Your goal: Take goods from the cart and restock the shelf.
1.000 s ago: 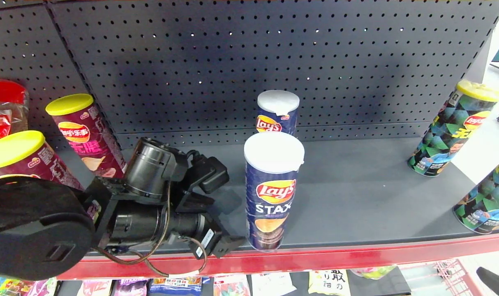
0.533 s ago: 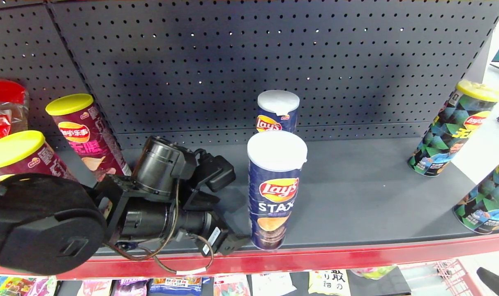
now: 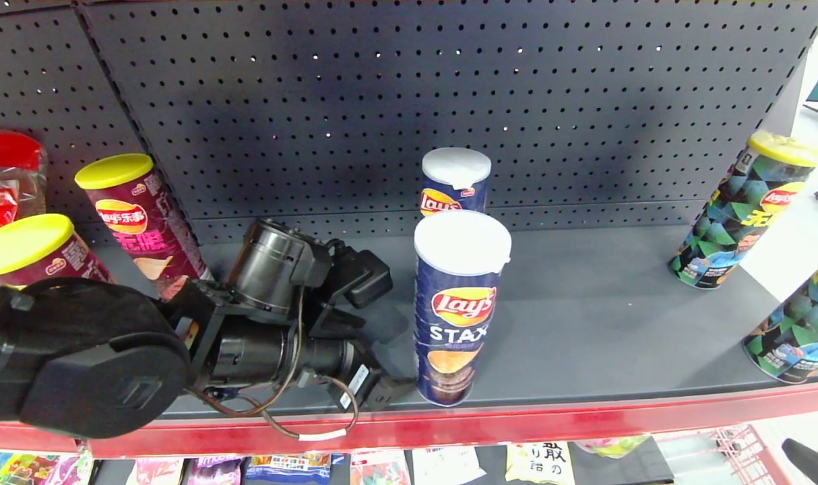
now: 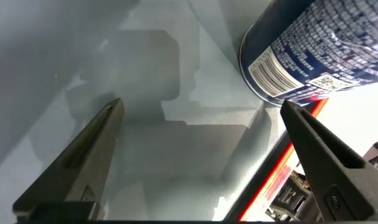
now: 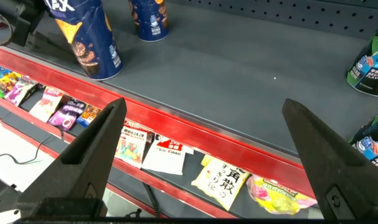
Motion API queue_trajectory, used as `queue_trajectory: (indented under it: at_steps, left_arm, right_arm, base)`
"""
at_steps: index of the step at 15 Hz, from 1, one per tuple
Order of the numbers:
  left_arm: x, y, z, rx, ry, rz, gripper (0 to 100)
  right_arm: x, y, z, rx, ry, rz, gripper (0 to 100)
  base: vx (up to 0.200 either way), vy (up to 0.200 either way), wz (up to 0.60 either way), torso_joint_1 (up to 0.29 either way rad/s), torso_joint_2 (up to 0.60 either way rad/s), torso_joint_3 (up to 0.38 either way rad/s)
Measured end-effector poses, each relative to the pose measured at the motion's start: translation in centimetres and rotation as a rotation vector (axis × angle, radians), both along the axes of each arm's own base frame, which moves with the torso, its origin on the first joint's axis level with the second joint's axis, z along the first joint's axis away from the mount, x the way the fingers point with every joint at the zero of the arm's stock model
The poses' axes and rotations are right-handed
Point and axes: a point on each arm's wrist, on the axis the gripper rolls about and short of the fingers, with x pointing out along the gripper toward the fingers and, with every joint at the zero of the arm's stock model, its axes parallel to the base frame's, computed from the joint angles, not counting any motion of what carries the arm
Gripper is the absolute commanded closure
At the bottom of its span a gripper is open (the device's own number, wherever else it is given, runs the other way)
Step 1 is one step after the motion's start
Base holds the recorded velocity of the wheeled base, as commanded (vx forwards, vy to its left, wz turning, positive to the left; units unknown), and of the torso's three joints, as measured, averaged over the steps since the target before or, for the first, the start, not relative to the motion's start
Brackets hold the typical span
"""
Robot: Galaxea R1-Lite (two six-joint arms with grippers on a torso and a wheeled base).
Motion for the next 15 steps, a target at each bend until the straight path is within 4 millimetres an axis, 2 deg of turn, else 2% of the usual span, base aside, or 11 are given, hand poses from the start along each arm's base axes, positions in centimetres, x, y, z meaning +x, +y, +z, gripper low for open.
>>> queue_trajectory:
  at_steps: [10,12,15]
  left_arm:
    - [-0.1,-0.3,-0.1,-0.004,-0.013,-0.005,0]
    - [-0.8,0.3,0.2,-0.008,-0.019,0.007,0]
    - [-2.9,2.3,2.0,-0.051,-0.049,0.087,0]
  right_arm:
    - [0.0,0.0,0.1,0.000,-0.005,0.000,0]
    - [-0.1,0.0,-0.1,0.000,-0.004,0.000,0]
    - [-0.3,-0.1,-0.2,0.001,-0.007,0.000,0]
  base:
    - [0.000,0.000,0.00,0.000,0.00,0.000]
    - [0.000,0.000,0.00,0.000,0.00,0.000]
    - [0.000,0.000,0.00,0.000,0.00,0.000]
